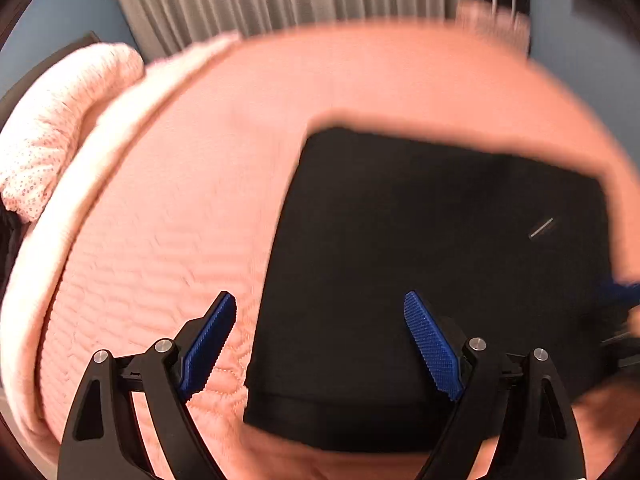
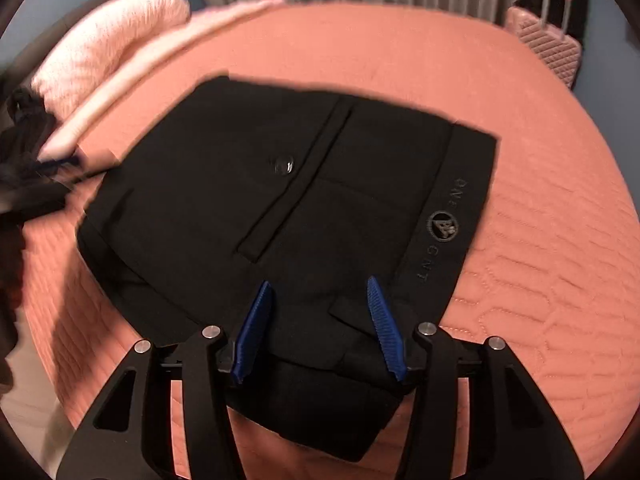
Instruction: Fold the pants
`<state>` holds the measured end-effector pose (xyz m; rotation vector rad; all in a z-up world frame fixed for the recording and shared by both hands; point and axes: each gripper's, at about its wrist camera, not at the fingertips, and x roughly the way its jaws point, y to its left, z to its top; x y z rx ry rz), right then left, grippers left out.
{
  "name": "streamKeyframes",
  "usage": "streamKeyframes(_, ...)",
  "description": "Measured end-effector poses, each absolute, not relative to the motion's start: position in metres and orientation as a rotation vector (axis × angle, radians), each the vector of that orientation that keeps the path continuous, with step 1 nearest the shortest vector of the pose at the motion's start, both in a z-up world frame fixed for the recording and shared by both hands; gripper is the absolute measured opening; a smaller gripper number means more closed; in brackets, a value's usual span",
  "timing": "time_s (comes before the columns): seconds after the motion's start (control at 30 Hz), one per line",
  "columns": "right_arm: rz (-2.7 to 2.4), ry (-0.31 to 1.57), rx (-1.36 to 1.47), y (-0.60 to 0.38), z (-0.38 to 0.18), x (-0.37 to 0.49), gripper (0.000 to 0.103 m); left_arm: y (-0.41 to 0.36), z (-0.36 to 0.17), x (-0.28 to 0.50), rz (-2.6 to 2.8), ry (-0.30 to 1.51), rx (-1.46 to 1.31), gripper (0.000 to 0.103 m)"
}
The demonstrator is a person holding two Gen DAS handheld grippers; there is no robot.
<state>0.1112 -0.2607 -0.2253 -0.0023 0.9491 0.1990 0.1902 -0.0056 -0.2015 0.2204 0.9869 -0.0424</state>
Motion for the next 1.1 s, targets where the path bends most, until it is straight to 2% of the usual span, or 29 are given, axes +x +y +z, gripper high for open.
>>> streamKeyframes(0.1, 0.205, 0.923, -0.006, -0.261, -0.216, 0.107, 0.05, 0.023, -0.218, 0.188, -0.075, 0.99, 0.047, 0.091)
streamKeyframes(0.17, 0.176, 0.998, -0.064, -0.264, -0.236, 0.111, 0.049, 0.041, -0.218, 0.19, -0.082, 1.032, -0.074, 0.09)
streamKeyframes(0.2, 0.184, 0.984, -0.015, -0.271, -0.232, 0.107, 0.049, 0.048, -0.213, 0.186, -0.07, 1.023, -0.099, 0.087)
streamKeyframes(0.33, 0.148, 0.934, 0.09, -0.293, -0.206, 0.086, 0.05, 0.071, -0.18, 0.158, -0.048, 0.926, -0.082, 0.088)
streamKeyframes(0.47, 0.077, 0.964, 0.133, -0.318, -0.204, 0.068, 0.05, 0.09, -0.168, 0.133, -0.054, 0.942, -0.138, 0.088)
streamKeyframes(0.57, 0.063, 0.986, 0.23, -0.332, -0.209, 0.049, 0.051, 0.074, -0.159, 0.114, -0.077, 0.949, -0.091, 0.088)
streamKeyframes(0.6, 0.076, 0.988, 0.27, -0.336, -0.208, 0.049, 0.057, 0.065, -0.16, 0.106, -0.106, 0.959, -0.065, 0.088)
streamKeyframes(0.63, 0.086, 0.981, 0.312, -0.338, -0.209, 0.045, 0.083, 0.057, -0.163, 0.108, -0.136, 0.962, -0.066, 0.088)
streamKeyframes(0.67, 0.092, 0.962, 0.35, -0.338, -0.208, 0.041, 0.097, 0.052, -0.165, 0.107, -0.176, 0.97, -0.079, 0.088)
streamKeyframes(0.83, 0.152, 0.931, 0.531, -0.352, -0.208, 0.052, 0.097, 0.039, -0.166, 0.139, -0.415, 1.021, -0.179, 0.088)
streamKeyframes(0.97, 0.149, 0.909, 0.545, -0.352, -0.204, 0.052, 0.097, 0.054, -0.162, 0.159, -0.4, 1.067, -0.21, 0.088)
streamKeyframes(1.1, 0.13, 0.907, 0.467, -0.34, -0.205, 0.05, 0.097, 0.04, -0.15, 0.146, -0.184, 1.027, 0.076, 0.088)
